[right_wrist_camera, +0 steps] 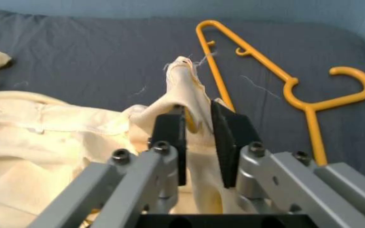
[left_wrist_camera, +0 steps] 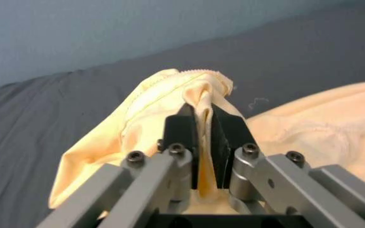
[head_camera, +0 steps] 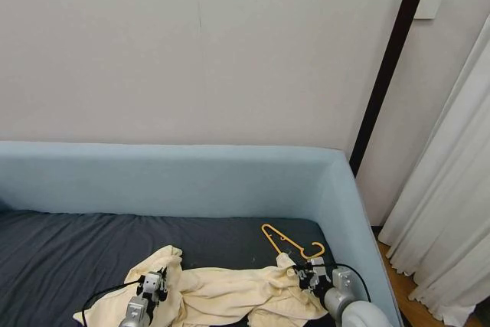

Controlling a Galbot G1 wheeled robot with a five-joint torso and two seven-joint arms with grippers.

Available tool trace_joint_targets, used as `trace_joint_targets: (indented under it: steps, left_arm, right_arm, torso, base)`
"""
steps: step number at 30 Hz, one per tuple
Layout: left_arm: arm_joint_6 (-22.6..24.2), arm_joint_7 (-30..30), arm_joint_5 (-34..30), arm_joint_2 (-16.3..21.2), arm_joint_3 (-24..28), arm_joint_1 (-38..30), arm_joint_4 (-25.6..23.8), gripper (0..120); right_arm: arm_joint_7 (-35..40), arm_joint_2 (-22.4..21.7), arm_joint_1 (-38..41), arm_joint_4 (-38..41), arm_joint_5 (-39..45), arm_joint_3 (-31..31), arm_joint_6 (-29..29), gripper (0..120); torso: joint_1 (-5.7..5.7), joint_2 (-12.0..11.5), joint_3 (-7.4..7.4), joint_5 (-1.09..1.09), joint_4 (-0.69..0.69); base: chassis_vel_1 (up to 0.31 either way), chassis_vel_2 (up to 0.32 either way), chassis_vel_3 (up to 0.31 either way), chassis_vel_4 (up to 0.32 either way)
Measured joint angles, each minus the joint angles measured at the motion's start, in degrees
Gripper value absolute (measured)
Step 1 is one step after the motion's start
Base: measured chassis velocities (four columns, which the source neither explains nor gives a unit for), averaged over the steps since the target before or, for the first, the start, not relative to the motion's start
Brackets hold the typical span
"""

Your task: Pick up the clothes from the sofa and hang them on the clothes hanger.

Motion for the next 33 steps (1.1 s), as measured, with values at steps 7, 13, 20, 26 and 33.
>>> trace_joint_targets:
  steps: [7, 13, 20, 26, 33]
  left_arm:
    - [0.9, 2.7, 1.6, 4.4, -3.1, 6.1, -5.9, 40]
    - [-1.2, 4.5, 0.7, 7.0, -4.8, 9.8, -10.8, 62]
    - [-2.9, 7.5, -7.7, 12.0, -5.8, 7.2, -12.7, 86]
    - [4.3, 11.6, -23.9, 16.0, -0.7, -8.1, -0.8, 100]
    - [7.4, 16.9, -30.1, 14.5, 18.3, -30.9, 15.9, 100]
  right_arm:
    - [-0.4, -1.9, -1.9, 3.3, -3.1, 1.9, 0.3, 46]
    - [-0.5, -2.4, -3.5, 5.3, -4.0, 4.1, 1.1, 68]
    - [-0.5, -2.4, -5.5, 7.5, -4.8, 5.9, 2.1, 90]
    - [-0.5, -1.6, -4.3, 7.4, -5.3, 4.0, 2.7, 100]
    - [-0.6, -1.5, -4.4, 7.5, -5.5, 3.6, 2.7, 100]
  torso:
    - [0.00, 0.0, -0.01, 0.00, 0.00]
    - [0.00, 0.0, -0.01, -0.01, 0.00]
    - [0.00, 0.0, -0.01, -0.01, 0.00]
    - [0.00, 0.0, 0.00, -0.04, 0.02]
    - [0.00, 0.0, 0.01, -0.01, -0.02]
  base:
    - [0.000, 0.000, 0.000, 0.000]
    - [0.000, 0.000, 0.000, 0.000]
    - [0.000, 0.000, 0.000, 0.000]
    - [0.000, 0.000, 0.000, 0.000]
    - [0.000, 0.000, 0.000, 0.000]
